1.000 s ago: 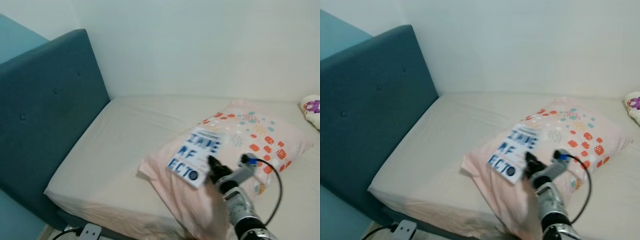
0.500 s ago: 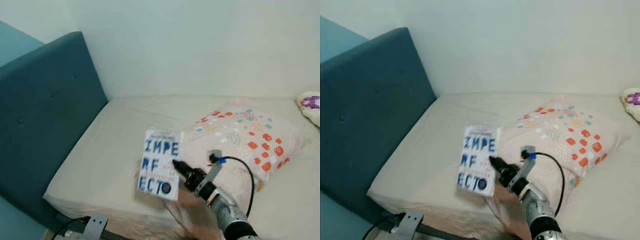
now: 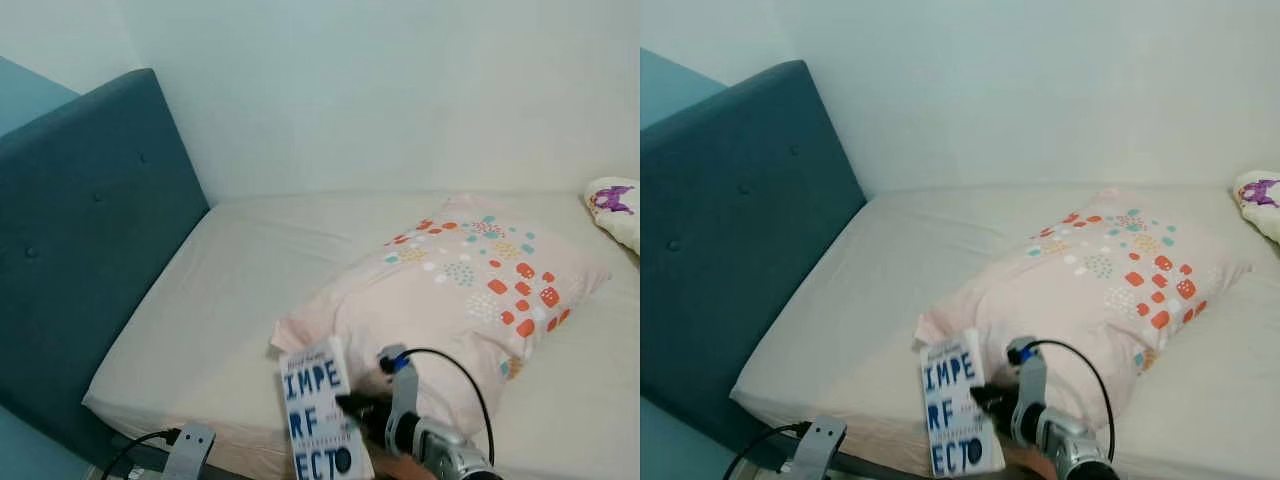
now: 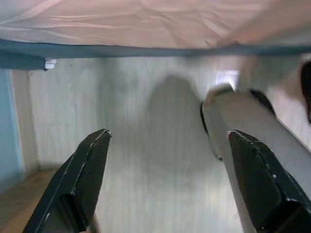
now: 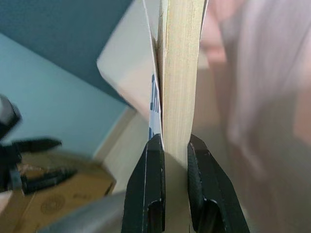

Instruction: Clean up the room

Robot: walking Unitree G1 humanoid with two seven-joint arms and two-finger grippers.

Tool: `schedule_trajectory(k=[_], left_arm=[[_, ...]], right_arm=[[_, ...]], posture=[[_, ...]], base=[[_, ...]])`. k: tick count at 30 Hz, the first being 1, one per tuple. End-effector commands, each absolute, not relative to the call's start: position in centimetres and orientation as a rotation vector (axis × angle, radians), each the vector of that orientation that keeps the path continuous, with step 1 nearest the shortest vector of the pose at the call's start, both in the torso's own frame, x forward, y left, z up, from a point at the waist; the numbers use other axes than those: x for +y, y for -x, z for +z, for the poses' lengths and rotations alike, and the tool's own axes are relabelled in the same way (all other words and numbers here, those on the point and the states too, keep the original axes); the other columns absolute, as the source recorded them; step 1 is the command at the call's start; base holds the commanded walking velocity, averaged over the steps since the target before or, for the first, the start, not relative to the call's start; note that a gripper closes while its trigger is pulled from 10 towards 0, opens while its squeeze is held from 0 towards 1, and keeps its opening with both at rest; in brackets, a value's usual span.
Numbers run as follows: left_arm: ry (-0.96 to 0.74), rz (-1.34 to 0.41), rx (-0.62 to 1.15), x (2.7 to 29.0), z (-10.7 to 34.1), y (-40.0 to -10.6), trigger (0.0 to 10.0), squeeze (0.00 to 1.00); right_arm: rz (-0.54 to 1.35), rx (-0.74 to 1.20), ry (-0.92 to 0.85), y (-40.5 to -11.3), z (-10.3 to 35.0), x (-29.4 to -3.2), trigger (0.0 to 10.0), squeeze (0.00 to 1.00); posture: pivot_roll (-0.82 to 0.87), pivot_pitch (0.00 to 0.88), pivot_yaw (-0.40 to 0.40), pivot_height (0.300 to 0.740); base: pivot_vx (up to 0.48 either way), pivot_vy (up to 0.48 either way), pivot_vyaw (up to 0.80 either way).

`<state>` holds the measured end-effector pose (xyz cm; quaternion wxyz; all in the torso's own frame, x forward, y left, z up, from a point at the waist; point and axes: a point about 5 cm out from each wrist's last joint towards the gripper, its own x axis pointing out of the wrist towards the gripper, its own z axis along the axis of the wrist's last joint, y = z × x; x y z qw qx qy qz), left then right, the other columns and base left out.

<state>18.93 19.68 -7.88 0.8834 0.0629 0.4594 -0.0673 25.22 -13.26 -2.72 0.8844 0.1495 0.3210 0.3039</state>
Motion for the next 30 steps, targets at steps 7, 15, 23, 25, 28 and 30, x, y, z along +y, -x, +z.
schedule_trajectory(k=[7,15,23,25,28,30], left_arm=[[-0.095,0.169,0.936,24.7,-6.7,-19.3,10.0,0.0],[-0.03,0.387,0.844,28.4,-4.8,-20.4,10.0,0.0],[0.003,0.332,0.805,27.2,-4.5,-21.6,10.0,0.0],[0.004,0.337,0.805,27.1,-4.5,-21.6,10.0,0.0],[0.003,0.337,0.81,27.0,-4.7,-21.5,10.0,0.0],[-0.001,0.332,0.823,26.9,-4.9,-21.2,10.0,0.0]], right_arm=[[0.689,0.715,-0.256,-24.4,-3.4,-11.5,10.0,0.0],[0.643,0.774,-0.207,-23.5,-4.4,-11.8,10.0,0.0],[0.66,0.804,-0.181,-22.7,-5.0,-11.1,10.0,0.0],[0.662,0.807,-0.176,-22.6,-5.1,-11.0,10.0,0.0],[0.659,0.809,-0.17,-22.6,-5.1,-11.1,10.0,0.0],[0.647,0.81,-0.159,-22.5,-5.2,-11.2,10.0,0.0]], posture=[[-0.23,0.0,0.13,0.683],[-0.22,0.0,0.128,0.716],[-0.23,0.0,0.128,0.74],[-0.23,0.0,0.128,0.74],[-0.23,0.0,0.134,0.74],[-0.23,0.0,0.134,0.74]], base=[[0.0,0.0,0.0],[0.0,0.0,0.0],[0.0,0.0,0.0],[0.0,0.0,0.0],[0.0,0.0,0.0],[0.0,0.0,0.0]])
